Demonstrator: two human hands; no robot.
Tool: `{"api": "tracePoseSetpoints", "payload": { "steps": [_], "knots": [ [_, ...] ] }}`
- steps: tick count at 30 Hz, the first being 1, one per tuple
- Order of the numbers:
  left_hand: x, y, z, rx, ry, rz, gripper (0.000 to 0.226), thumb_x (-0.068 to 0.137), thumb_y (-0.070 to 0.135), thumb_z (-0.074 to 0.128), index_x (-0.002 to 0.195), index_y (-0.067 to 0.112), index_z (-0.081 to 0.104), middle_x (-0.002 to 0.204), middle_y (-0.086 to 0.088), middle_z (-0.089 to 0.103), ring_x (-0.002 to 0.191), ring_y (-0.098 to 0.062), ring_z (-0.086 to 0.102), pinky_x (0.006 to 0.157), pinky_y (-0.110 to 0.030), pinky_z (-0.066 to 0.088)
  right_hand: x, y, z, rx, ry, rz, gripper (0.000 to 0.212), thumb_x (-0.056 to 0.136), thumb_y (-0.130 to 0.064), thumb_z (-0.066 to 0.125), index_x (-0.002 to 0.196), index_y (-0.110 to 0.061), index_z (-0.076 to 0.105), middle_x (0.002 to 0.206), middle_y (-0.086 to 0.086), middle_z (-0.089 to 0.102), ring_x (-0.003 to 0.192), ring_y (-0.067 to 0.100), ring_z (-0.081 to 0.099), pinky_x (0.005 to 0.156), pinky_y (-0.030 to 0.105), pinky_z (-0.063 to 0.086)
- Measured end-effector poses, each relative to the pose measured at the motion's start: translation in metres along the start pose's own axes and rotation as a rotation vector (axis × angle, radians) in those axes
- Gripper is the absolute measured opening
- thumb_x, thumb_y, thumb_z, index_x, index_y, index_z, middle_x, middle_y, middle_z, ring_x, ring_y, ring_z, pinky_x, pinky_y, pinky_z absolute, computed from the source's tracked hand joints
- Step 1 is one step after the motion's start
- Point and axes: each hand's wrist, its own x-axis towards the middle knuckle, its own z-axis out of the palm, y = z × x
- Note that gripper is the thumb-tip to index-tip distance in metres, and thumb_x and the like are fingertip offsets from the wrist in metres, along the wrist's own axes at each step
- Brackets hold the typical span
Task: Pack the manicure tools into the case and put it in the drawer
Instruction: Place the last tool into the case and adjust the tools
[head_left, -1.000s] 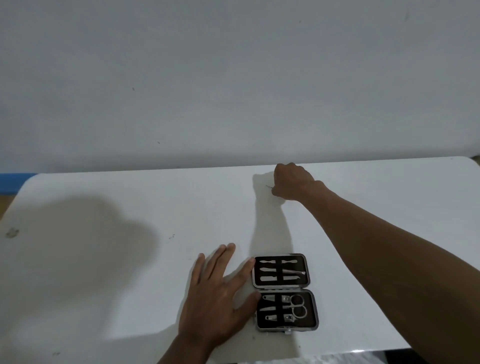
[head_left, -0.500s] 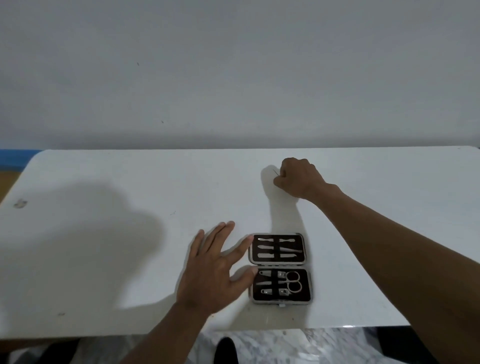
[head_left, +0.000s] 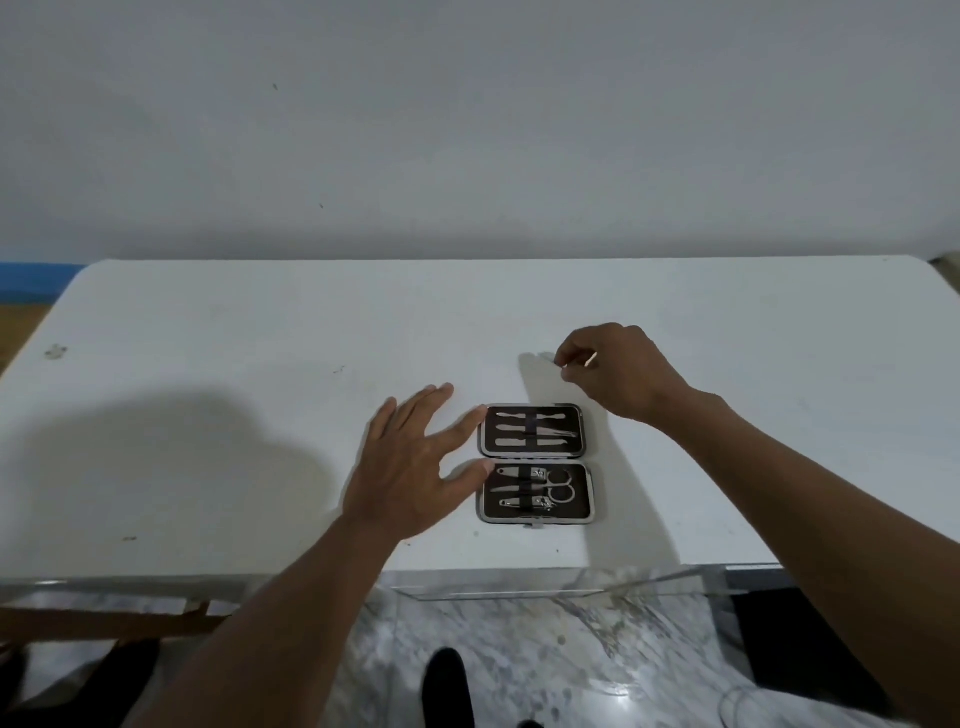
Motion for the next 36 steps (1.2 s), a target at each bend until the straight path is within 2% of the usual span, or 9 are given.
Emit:
{"api": "tracePoseSetpoints", "payload": {
  "steps": [2,8,14,17,21,27,31,36],
  "knots": [
    [-0.001,0.000,0.001,0.004,0.007,0.004,0.058,0.087,0.066,0.042,0.139,0.041,0.045,0.152,-0.002,0.039,0.142,-0.019,0.030,0.116,-0.050,0.022,-0.011,0.000,0.000,-0.086,-0.027,-0.040,0.014,0.088,-0.016,0.061,0.098,-0.017,0.071,0.093,-0.001,0.072,0.084,0.021,0.064,0.082,0.033,0.050],
    [-0.001,-0.001,0.002,0.004,0.018,0.002,0.058,0.087,0.067,0.040,0.140,0.042,0.044,0.153,0.000,0.037,0.142,-0.017,0.029,0.117,-0.049,0.020,-0.031,0.004,0.003,-0.390,-0.121,-0.113,0.016,0.091,-0.022,0.053,0.099,-0.026,0.066,0.099,0.000,0.069,0.092,0.027,0.061,0.076,0.036,0.050],
    [-0.001,-0.001,0.003,0.003,0.019,-0.001,0.059,0.087,0.069,0.037,0.140,0.043,0.042,0.154,0.001,0.036,0.143,-0.015,0.027,0.118,-0.046,0.017,-0.038,0.003,0.003,-0.514,-0.127,-0.160,0.016,0.093,-0.020,0.049,0.101,-0.027,0.061,0.100,-0.001,0.066,0.089,0.028,0.060,0.068,0.033,0.045],
    [-0.001,-0.001,0.003,-0.001,0.024,0.000,0.059,0.087,0.069,0.037,0.140,0.042,0.043,0.153,0.001,0.037,0.143,-0.016,0.028,0.118,-0.047,0.018,-0.037,0.002,0.005,-0.533,-0.128,-0.149,0.014,0.092,-0.017,0.049,0.096,-0.025,0.060,0.097,-0.001,0.066,0.087,0.029,0.059,0.065,0.032,0.042],
    [-0.002,-0.001,0.003,-0.011,0.026,-0.002,0.060,0.087,0.069,0.038,0.140,0.042,0.044,0.153,0.001,0.038,0.142,-0.016,0.029,0.118,-0.047,0.018,-0.036,0.003,0.008,-0.474,-0.139,-0.146,0.013,0.091,-0.016,0.051,0.095,-0.023,0.061,0.098,0.000,0.067,0.087,0.029,0.059,0.068,0.034,0.045],
    [-0.001,-0.002,0.003,-0.005,0.029,0.005,0.059,0.087,0.068,0.039,0.139,0.041,0.045,0.152,0.000,0.039,0.142,-0.017,0.030,0.117,-0.047,0.019,-0.040,0.014,0.007,-0.451,-0.166,-0.191,0.028,0.087,-0.001,0.052,0.102,-0.020,0.065,0.103,0.002,0.066,0.094,0.026,0.060,0.072,0.031,0.044],
    [-0.001,-0.002,0.003,-0.003,0.026,0.002,0.060,0.087,0.069,0.037,0.140,0.043,0.044,0.152,0.002,0.038,0.142,-0.015,0.029,0.117,-0.045,0.018,-0.042,0.013,0.010,-0.435,-0.139,-0.172,0.028,0.086,-0.003,0.047,0.100,-0.018,0.066,0.102,0.006,0.067,0.090,0.029,0.060,0.077,0.038,0.050],
    [-0.002,-0.002,0.003,-0.012,0.038,0.003,0.059,0.086,0.069,0.039,0.139,0.042,0.045,0.151,0.001,0.040,0.141,-0.015,0.031,0.117,-0.046,0.020,-0.044,0.009,0.013,-0.454,-0.152,-0.159,0.028,0.086,-0.006,0.046,0.102,-0.020,0.064,0.101,0.005,0.065,0.090,0.031,0.059,0.073,0.037,0.049]
  ]
}}
